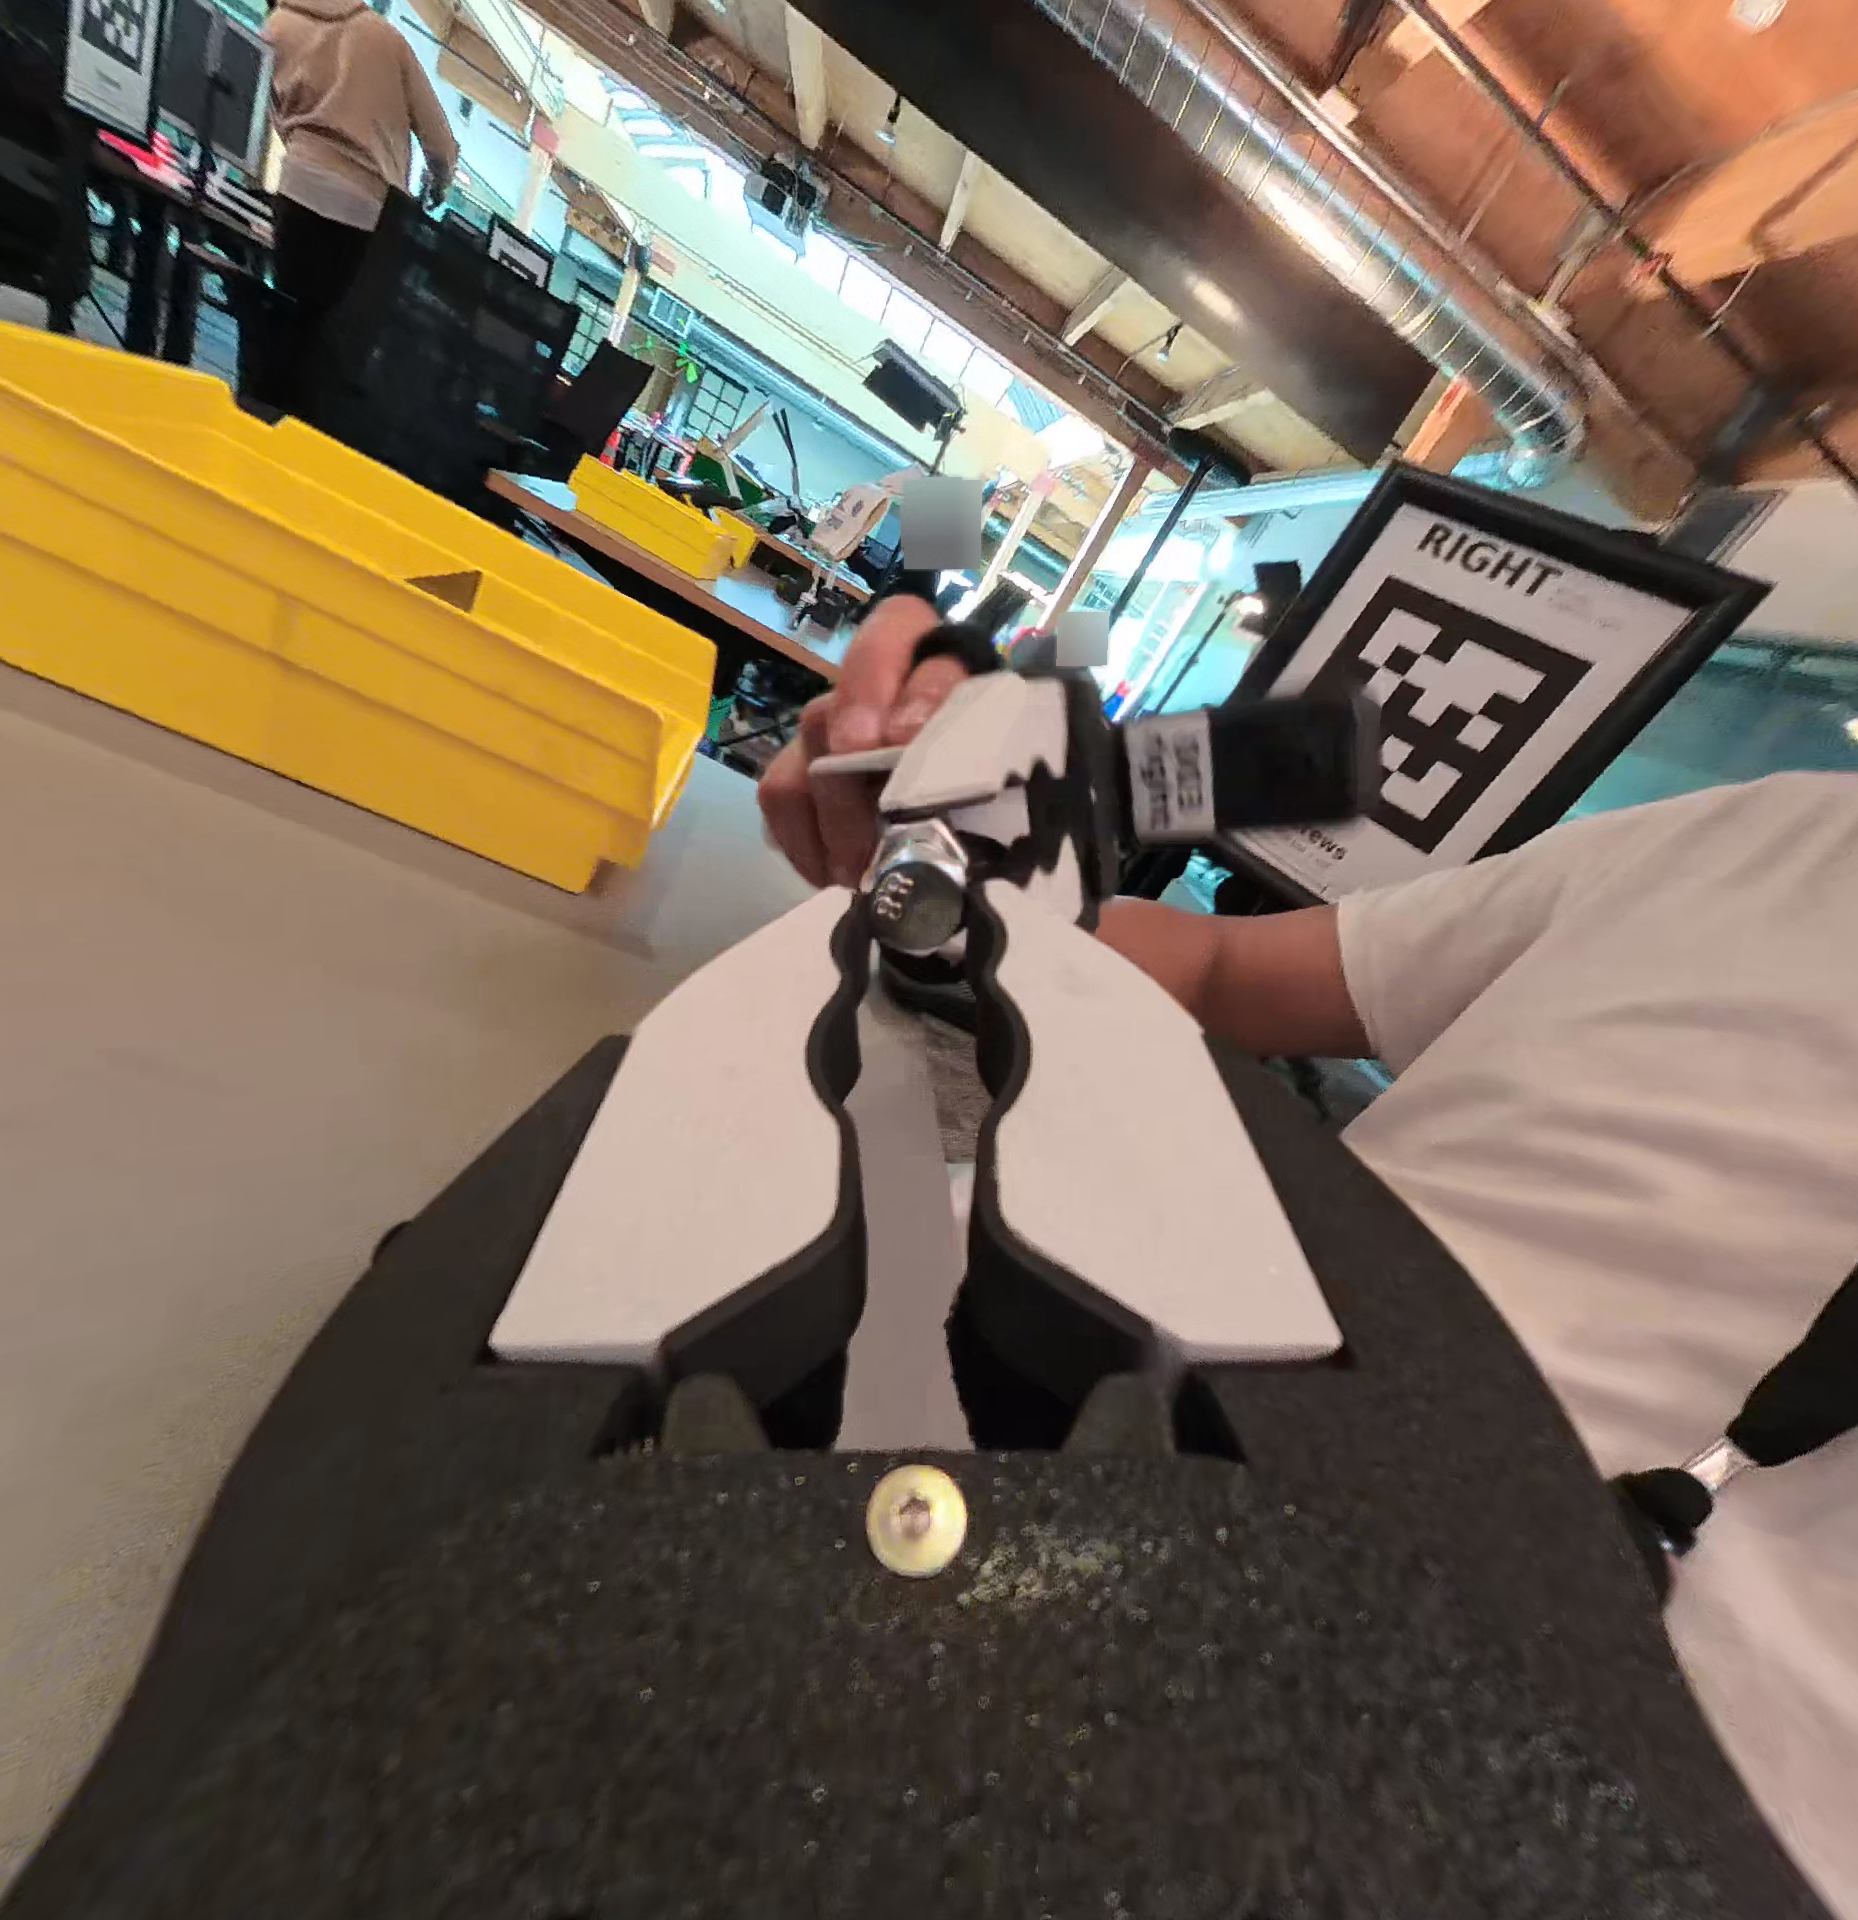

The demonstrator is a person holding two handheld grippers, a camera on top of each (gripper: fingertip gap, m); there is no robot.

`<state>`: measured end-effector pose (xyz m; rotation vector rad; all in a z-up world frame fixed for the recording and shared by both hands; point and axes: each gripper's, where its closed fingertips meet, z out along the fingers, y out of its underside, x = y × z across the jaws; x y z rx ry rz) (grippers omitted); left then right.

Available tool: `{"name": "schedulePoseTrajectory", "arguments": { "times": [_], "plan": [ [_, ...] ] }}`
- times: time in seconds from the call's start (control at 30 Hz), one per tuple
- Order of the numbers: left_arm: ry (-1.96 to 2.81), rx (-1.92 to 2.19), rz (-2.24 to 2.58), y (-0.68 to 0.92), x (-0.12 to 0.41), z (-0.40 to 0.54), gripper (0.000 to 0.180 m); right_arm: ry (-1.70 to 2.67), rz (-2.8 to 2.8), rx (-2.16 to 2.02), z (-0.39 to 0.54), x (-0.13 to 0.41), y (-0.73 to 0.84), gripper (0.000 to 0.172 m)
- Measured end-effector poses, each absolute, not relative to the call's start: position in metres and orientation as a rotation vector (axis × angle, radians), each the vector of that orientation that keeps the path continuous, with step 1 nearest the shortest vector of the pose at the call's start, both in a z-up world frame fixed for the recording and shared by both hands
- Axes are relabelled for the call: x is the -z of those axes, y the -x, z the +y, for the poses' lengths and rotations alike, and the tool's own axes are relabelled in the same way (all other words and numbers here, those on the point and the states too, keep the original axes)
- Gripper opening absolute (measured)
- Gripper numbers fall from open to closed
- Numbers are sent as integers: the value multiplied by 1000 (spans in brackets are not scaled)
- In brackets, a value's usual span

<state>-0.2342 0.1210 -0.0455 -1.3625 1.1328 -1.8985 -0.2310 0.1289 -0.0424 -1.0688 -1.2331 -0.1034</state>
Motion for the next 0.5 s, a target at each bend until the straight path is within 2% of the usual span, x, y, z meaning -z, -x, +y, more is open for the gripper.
{"name": "schedulePoseTrajectory", "arguments": {
  "times": [0.1, 0.17, 0.2, 0.33, 0.5],
  "plan": [
    [1410, 1967, 1103, 231, 49, 119, 17, 718, -1327, 734, 127, 45, 226, 17],
    [1435, 1987, 1096, 230, 52, 119, 17, 585, -1327, 900, 127, 47, 226, 17],
    [1438, 1992, 1097, 230, 52, 119, 17, 601, -1311, 861, 127, 47, 226, 18],
    [1417, 1947, 1069, 236, 48, 127, 17, 862, -1213, 519, 133, 44, 220, 52],
    [1316, 1651, 1143, 246, 43, 138, 17, 1395, -867, -487, 144, 55, 229, 55]
  ]
}}
